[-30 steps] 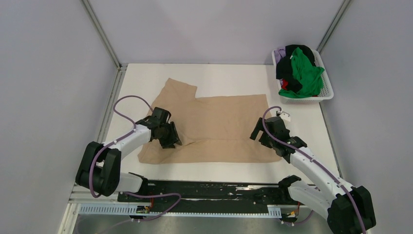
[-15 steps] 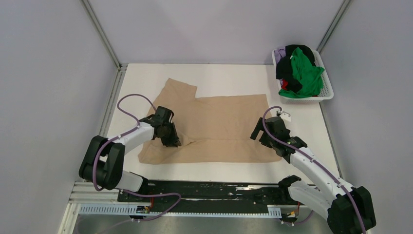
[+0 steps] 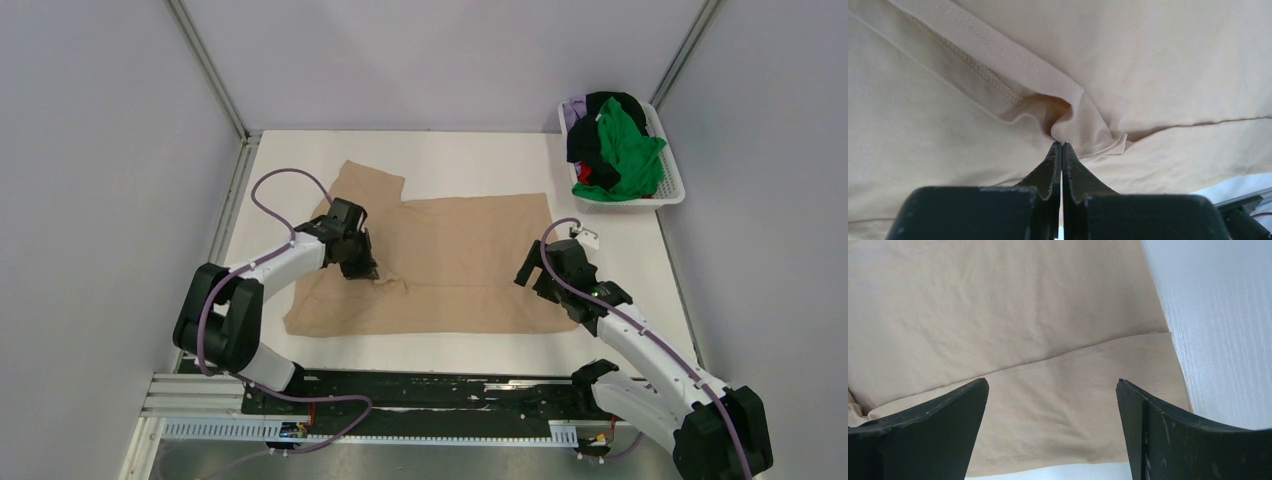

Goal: Fold and stack the t-shirts
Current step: Fold the flattened tshirt in 1/3 of the way

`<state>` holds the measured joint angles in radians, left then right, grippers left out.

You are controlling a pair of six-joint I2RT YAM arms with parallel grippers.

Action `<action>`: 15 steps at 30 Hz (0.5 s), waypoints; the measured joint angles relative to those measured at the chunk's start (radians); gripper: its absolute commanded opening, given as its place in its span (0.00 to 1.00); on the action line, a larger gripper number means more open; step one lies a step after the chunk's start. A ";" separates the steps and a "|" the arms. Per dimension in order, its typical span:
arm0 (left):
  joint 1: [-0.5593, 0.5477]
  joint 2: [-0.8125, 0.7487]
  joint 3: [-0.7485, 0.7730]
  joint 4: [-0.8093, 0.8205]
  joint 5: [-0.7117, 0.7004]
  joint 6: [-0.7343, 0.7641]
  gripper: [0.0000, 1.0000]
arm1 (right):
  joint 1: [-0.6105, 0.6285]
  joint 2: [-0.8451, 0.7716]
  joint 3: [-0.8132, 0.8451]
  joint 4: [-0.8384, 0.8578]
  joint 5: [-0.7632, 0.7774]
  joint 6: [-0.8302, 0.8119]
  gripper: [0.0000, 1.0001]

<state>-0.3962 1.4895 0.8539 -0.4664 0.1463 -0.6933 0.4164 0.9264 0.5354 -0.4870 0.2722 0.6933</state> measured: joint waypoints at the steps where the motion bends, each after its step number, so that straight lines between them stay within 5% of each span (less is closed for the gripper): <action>1: -0.003 0.014 0.014 0.000 0.000 0.005 0.00 | 0.000 -0.001 0.000 0.000 0.000 0.000 1.00; 5: -0.022 0.086 0.085 -0.002 0.002 0.032 0.01 | -0.001 -0.001 0.000 0.000 0.007 0.000 1.00; 9: -0.043 0.188 0.187 0.001 0.013 0.073 0.15 | -0.001 -0.001 0.000 0.000 0.006 0.000 1.00; 13: -0.056 0.274 0.262 -0.002 0.021 0.106 0.53 | -0.001 -0.001 0.000 0.000 0.006 -0.001 1.00; 15: -0.058 0.295 0.287 -0.006 0.022 0.124 0.87 | -0.001 -0.001 0.000 0.000 0.007 -0.003 1.00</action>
<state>-0.4538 1.7844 1.1408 -0.4728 0.1680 -0.5694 0.4156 0.9257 0.5354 -0.4870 0.2790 0.6907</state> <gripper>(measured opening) 0.474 0.998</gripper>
